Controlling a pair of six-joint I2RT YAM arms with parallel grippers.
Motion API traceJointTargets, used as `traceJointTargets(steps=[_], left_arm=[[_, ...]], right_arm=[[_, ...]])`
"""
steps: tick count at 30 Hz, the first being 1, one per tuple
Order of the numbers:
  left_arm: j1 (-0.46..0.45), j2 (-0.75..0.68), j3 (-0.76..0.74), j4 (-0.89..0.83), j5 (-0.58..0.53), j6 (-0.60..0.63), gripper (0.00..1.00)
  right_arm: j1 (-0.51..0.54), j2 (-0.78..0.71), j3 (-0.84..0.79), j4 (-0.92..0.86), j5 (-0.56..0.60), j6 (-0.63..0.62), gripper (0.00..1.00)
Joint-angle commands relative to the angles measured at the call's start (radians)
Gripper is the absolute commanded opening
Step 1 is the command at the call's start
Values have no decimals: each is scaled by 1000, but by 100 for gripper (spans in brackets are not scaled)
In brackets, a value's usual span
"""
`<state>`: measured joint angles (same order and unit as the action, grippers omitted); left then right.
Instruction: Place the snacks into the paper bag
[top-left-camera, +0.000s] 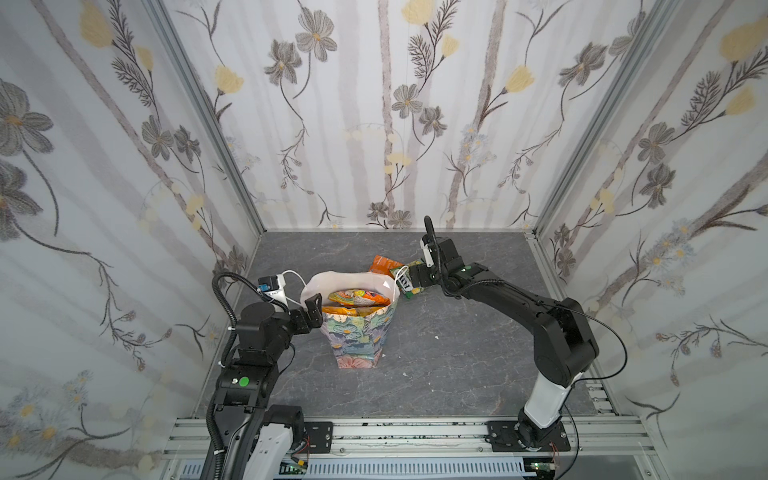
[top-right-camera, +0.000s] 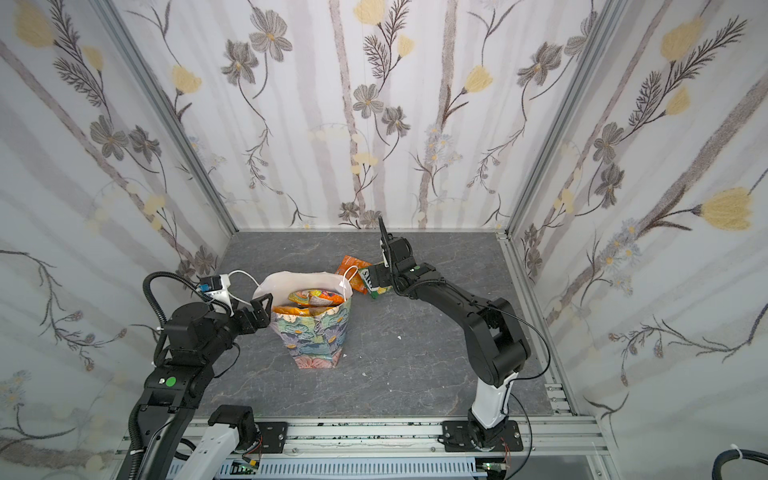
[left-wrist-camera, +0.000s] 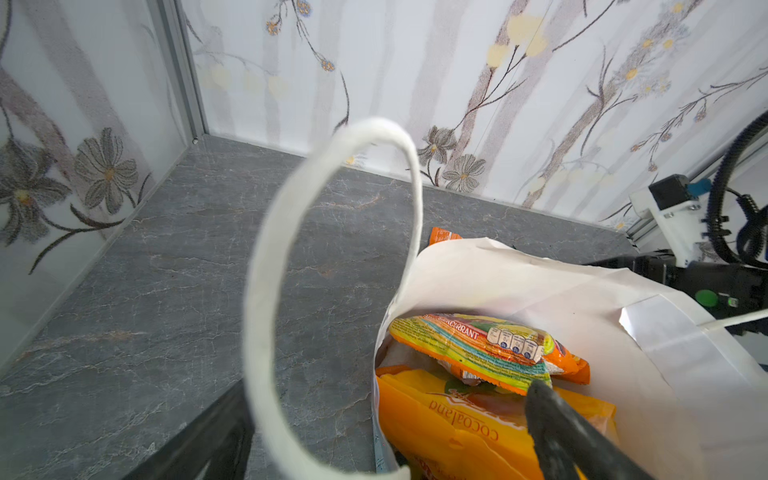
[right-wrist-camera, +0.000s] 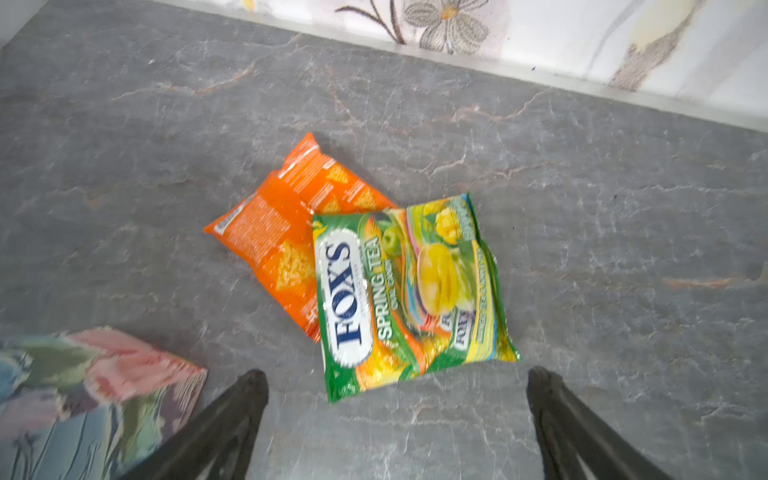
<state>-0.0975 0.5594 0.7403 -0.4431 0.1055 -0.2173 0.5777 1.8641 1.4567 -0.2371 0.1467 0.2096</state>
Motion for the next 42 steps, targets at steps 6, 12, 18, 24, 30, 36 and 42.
traceJointTargets(steps=[6, 12, 18, 24, 30, 36, 42], left_arm=[[-7, 32, -7, 33, -20, -7, 98], [-11, 24, -13, 34, -36, -11, 97], [-15, 10, -14, 31, -56, -18, 98], [-16, 12, -15, 29, -62, -21, 98], [-20, 11, -13, 29, -64, -21, 98], [-22, 16, -13, 29, -66, -21, 98], [-23, 16, -13, 28, -69, -22, 98]], right_arm=[[17, 250, 250, -141, 121, 115, 97], [37, 276, 200, -63, 164, 99, 98], [39, 265, 143, 8, 157, 112, 98], [39, 270, 110, 57, 185, 113, 98], [26, 280, 86, 91, 179, 125, 98], [16, 292, 71, 117, 114, 127, 98], [6, 298, 59, 115, 105, 124, 98]])
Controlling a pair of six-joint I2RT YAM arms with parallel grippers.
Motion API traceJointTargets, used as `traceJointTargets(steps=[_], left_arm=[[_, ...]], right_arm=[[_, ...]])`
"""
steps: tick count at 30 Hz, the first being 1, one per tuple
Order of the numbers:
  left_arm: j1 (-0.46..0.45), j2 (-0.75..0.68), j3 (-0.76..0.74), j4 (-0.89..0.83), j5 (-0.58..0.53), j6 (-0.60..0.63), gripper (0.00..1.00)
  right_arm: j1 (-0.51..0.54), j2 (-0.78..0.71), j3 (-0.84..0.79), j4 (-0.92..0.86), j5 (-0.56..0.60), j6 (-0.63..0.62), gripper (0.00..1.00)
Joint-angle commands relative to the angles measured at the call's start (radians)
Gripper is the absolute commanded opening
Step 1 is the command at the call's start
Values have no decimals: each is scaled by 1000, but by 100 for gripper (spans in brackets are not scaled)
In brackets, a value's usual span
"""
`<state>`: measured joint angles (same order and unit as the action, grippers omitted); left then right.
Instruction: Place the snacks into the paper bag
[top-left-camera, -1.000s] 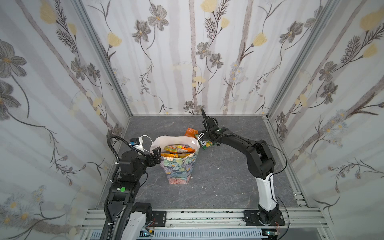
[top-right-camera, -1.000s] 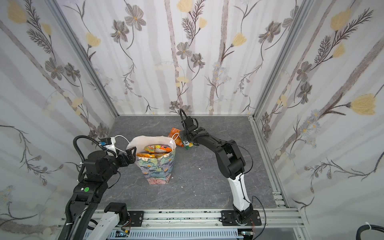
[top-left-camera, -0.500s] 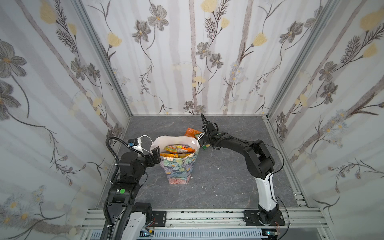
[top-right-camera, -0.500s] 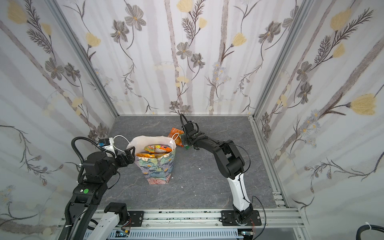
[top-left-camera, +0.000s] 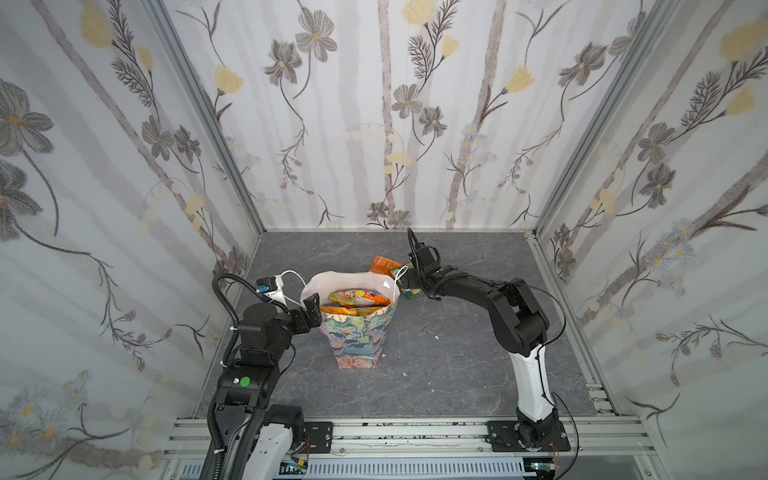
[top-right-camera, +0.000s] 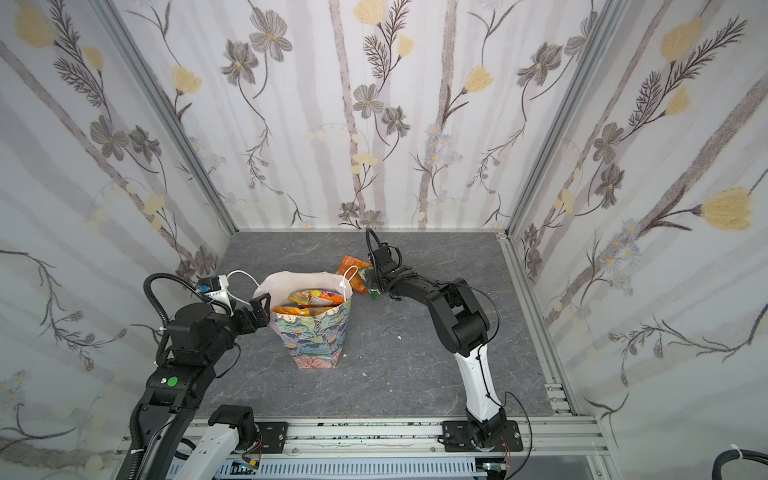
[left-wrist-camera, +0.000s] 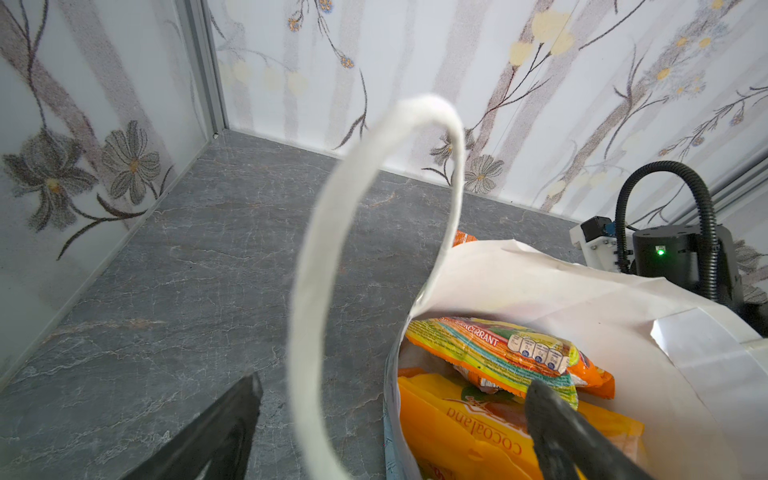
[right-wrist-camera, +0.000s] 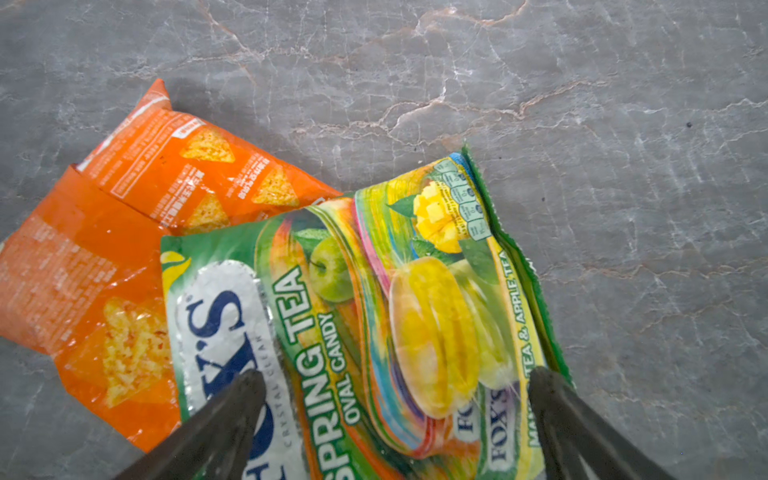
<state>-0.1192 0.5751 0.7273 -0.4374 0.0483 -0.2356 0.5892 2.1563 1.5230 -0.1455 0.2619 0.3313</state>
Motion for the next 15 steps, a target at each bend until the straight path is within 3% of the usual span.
traceJointTargets(steps=[1, 15], left_arm=[[0, 0, -1, 22, -13, -4, 99], [-2, -4, 0, 22, -13, -4, 99]], right_arm=[[-8, 6, -11, 22, -9, 3, 98], [-25, -81, -148, -57, 26, -70, 98]])
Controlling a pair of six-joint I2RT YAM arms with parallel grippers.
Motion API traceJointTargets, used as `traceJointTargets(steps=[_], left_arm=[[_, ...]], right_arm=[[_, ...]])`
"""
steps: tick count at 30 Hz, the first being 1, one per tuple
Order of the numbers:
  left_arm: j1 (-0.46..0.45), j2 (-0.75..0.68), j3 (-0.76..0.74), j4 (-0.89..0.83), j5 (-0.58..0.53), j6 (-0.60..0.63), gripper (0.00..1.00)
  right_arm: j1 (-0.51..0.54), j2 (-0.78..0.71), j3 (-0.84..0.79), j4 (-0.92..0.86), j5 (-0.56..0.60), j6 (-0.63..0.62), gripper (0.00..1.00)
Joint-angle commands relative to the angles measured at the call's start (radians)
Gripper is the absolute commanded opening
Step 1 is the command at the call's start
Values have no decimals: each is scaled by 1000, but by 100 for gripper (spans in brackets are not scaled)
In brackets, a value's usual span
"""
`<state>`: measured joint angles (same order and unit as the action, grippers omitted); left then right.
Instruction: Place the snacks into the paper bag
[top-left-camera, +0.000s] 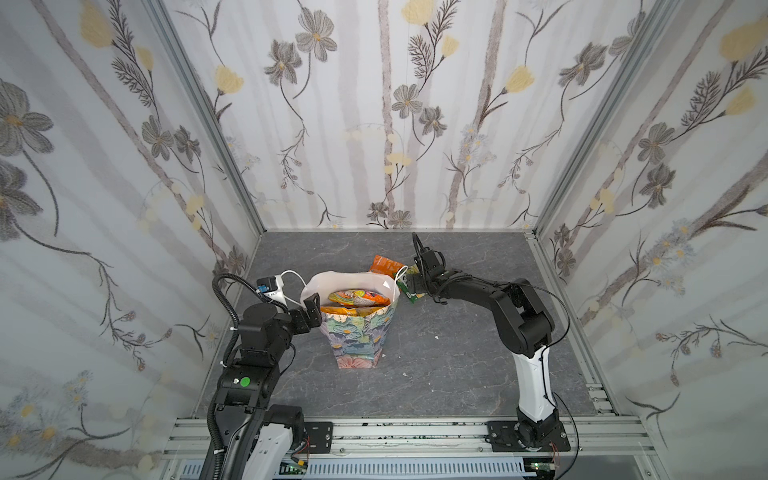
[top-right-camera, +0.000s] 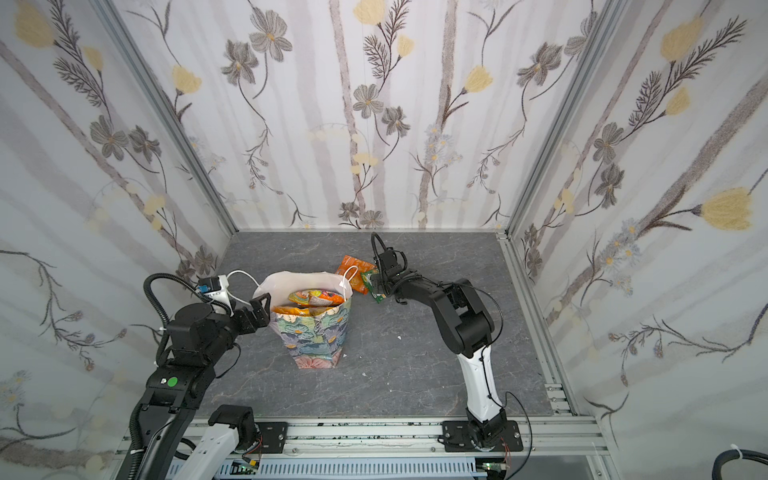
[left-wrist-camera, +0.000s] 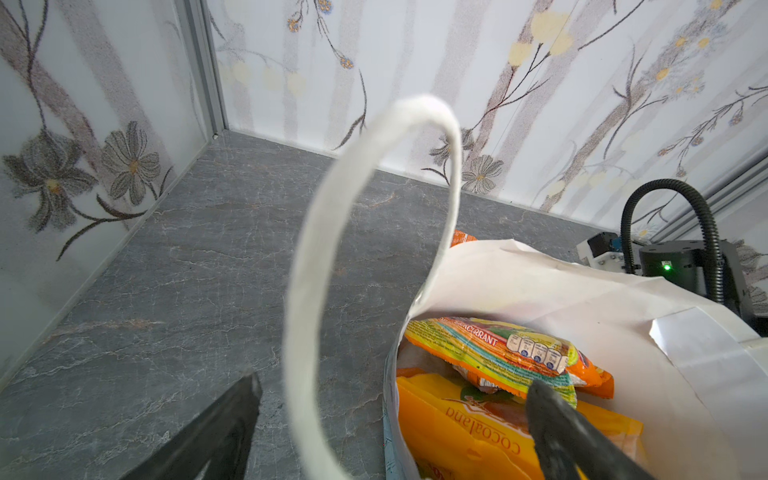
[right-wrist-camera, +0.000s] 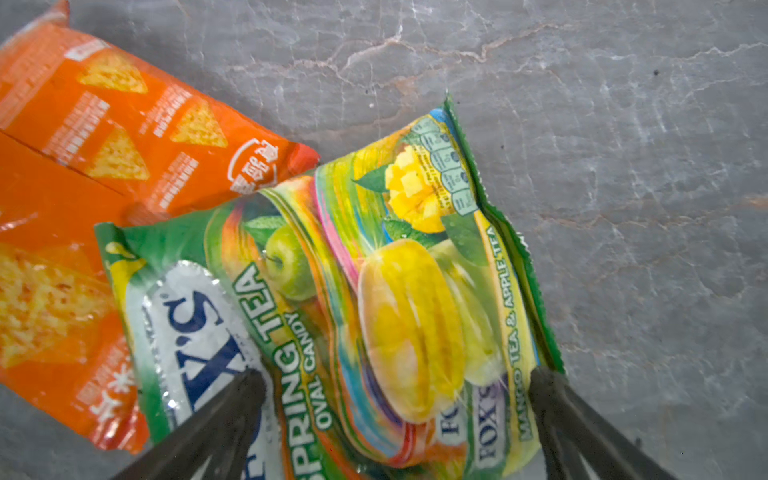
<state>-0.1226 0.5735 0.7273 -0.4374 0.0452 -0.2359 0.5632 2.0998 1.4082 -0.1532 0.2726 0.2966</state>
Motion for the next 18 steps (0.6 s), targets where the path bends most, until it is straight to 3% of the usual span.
traceJointTargets(steps=[1, 10, 18], left_arm=[[0, -4, -1, 22, -9, -3, 99], [1, -5, 0, 23, -1, -2, 99], [1, -13, -1, 25, 4, -1, 99]], right_arm=[[3, -41, -65, -47, -2, -42, 97], [80, -332, -376, -46, -83, 8, 96], [83, -527, -416, -129, -76, 15, 96]])
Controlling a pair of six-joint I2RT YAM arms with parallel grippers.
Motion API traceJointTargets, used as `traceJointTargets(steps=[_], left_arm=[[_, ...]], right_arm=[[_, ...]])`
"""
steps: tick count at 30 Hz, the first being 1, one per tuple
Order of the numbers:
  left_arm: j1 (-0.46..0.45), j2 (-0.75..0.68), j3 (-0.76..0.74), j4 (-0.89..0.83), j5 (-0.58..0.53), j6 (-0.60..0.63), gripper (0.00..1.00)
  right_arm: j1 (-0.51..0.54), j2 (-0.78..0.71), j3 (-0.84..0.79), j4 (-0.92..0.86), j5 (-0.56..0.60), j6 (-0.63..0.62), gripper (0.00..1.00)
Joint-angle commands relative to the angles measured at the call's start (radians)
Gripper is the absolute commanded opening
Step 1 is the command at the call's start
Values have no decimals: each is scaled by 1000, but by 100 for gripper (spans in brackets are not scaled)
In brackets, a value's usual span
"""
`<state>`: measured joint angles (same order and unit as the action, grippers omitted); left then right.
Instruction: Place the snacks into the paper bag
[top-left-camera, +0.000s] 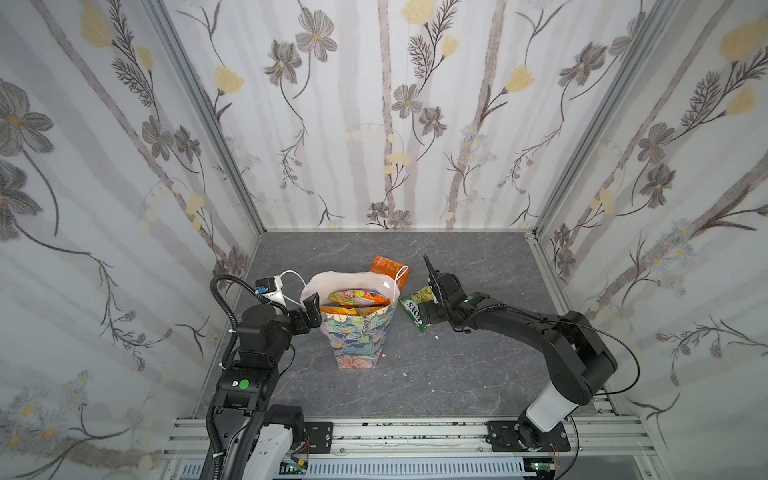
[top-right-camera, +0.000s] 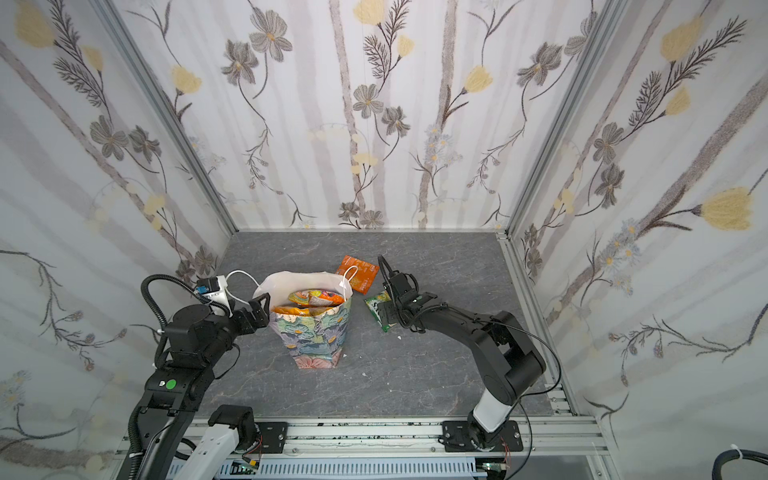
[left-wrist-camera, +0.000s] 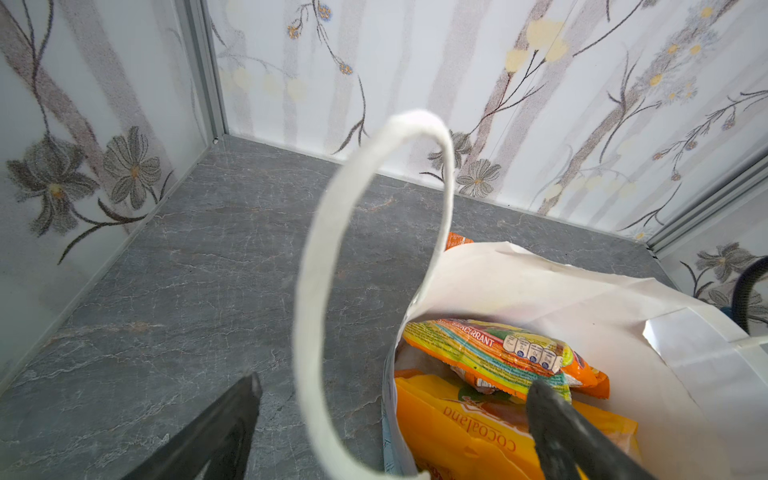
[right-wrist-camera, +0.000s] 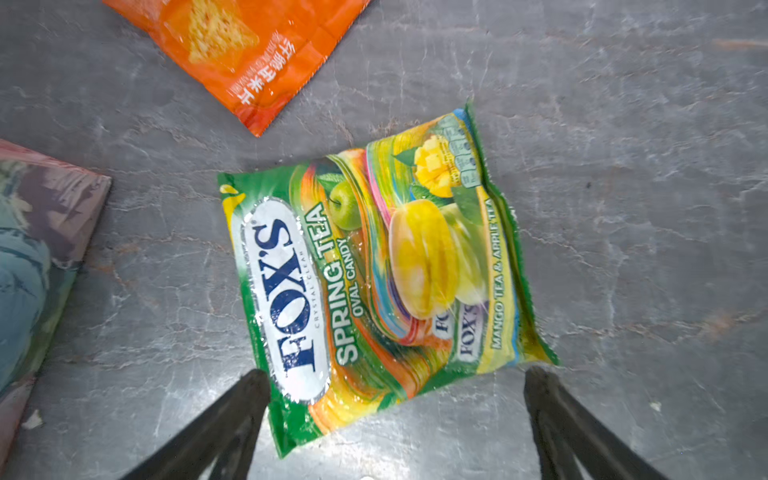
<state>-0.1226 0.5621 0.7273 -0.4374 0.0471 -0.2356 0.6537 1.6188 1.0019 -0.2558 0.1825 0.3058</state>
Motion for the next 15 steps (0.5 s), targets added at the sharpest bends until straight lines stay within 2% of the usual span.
traceJointTargets(steps=[1, 5, 8, 12, 15], left_arm=[[1, -2, 1, 25, 4, -1, 99], [1, -4, 0, 25, 5, 1, 99], [1, -2, 0, 24, 3, 2, 99], [1, -4, 0, 24, 3, 2, 99], [1, -9, 0, 23, 2, 1, 99]], right_arm=[[-18, -62, -9, -21, 17, 6, 96], [-79, -84, -18, 25, -22, 9, 96], [-130, -83, -37, 66, -100, 12, 91], [-211, -74, -87, 136, -191, 26, 82], [-275, -64, -127, 183, -238, 47, 71]])
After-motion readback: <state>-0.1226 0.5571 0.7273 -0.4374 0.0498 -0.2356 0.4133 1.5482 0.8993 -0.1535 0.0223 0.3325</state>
